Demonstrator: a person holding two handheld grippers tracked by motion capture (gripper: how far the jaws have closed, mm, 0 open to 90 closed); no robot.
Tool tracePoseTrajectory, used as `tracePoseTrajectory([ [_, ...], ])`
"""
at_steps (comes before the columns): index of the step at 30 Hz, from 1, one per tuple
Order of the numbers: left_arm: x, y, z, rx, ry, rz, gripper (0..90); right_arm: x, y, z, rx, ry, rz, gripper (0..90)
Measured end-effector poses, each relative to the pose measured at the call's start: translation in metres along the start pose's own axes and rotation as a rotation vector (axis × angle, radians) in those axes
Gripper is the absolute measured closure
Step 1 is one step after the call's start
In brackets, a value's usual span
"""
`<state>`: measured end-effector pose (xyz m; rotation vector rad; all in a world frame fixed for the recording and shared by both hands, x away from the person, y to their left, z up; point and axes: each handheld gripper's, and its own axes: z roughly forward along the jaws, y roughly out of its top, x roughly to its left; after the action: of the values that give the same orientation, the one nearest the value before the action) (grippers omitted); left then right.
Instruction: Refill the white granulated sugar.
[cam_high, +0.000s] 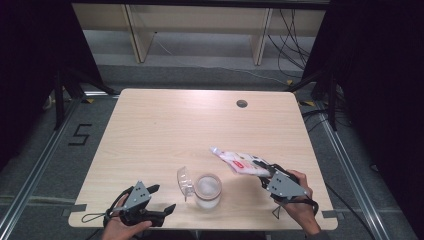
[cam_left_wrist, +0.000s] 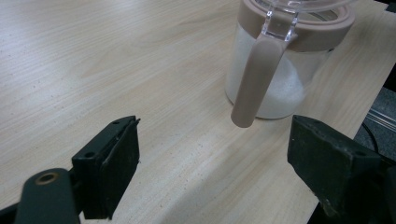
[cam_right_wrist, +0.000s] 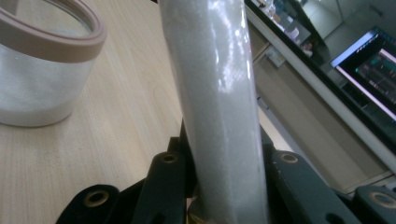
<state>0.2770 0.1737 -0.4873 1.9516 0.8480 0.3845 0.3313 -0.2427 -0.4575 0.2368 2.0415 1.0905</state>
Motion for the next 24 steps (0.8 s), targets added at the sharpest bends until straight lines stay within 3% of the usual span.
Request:
tracePoseTrajectory([
  [1, 0.001, 0.000, 0.000, -0.001, -0.004, 0.016, 16.6, -0.001, -0.005, 0.005, 0.012, 0.007, 0.032, 75.6],
  [2, 0.002, 0.000, 0.000, 0.000, -0.005, 0.021, 16.6, -0.001, -0.005, 0.005, 0.012, 0.007, 0.032, 75.6],
  [3, 0.000, 0.000, 0.000, 0.001, -0.003, -0.004, 16.6, -0.002, -0.007, 0.008, 0.020, 0.004, 0.052, 75.9],
  [4, -0.001, 0.000, 0.000, 0.001, 0.000, -0.003, 16.6, -0.003, -0.010, 0.010, 0.014, 0.011, 0.067, 76.1],
  [5, 0.000, 0.000, 0.000, 0.000, 0.001, -0.004, 16.6, -0.004, -0.016, 0.012, 0.011, 0.014, 0.113, 76.5],
  [7, 0.000, 0.000, 0.000, -0.001, 0.000, 0.000, 16.6, -0.004, -0.018, 0.013, 0.013, 0.009, 0.122, 76.6],
  [10, 0.000, 0.000, 0.000, 0.001, -0.001, 0.004, 16.6, -0.008, -0.029, 0.014, 0.024, 0.003, 0.194, 76.9],
  [13, 0.000, 0.000, 0.001, 0.000, -0.006, -0.003, 16.6, -0.011, -0.031, 0.014, 0.003, 0.001, 0.214, 77.0],
  [15, 0.000, 0.000, 0.001, 0.000, -0.005, -0.004, 16.7, -0.012, -0.033, 0.012, 0.006, 0.010, 0.271, 77.0],
  [17, 0.000, 0.000, 0.000, 0.002, -0.001, 0.001, 16.7, -0.014, -0.037, 0.012, 0.009, 0.003, 0.276, 77.0],
  [18, 0.000, 0.000, 0.000, 0.001, 0.000, -0.003, 16.6, -0.013, -0.039, 0.011, 0.017, 0.011, 0.308, 77.0],
  [20, 0.000, 0.000, 0.000, 0.000, -0.004, -0.003, 16.7, -0.014, -0.042, 0.010, -0.002, -0.003, 0.320, 77.1],
  [21, 0.000, 0.000, 0.001, 0.000, -0.005, -0.003, 16.7, -0.014, -0.043, 0.010, 0.002, 0.005, 0.344, 77.1],
  [23, 0.000, 0.000, 0.000, 0.003, -0.001, 0.005, 17.0, -0.019, -0.051, 0.008, -0.041, -0.011, 0.399, 77.1],
  [24, 0.000, 0.000, 0.000, 0.003, -0.001, 0.005, 17.0, -0.019, -0.051, 0.008, -0.041, -0.011, 0.399, 77.1],
])
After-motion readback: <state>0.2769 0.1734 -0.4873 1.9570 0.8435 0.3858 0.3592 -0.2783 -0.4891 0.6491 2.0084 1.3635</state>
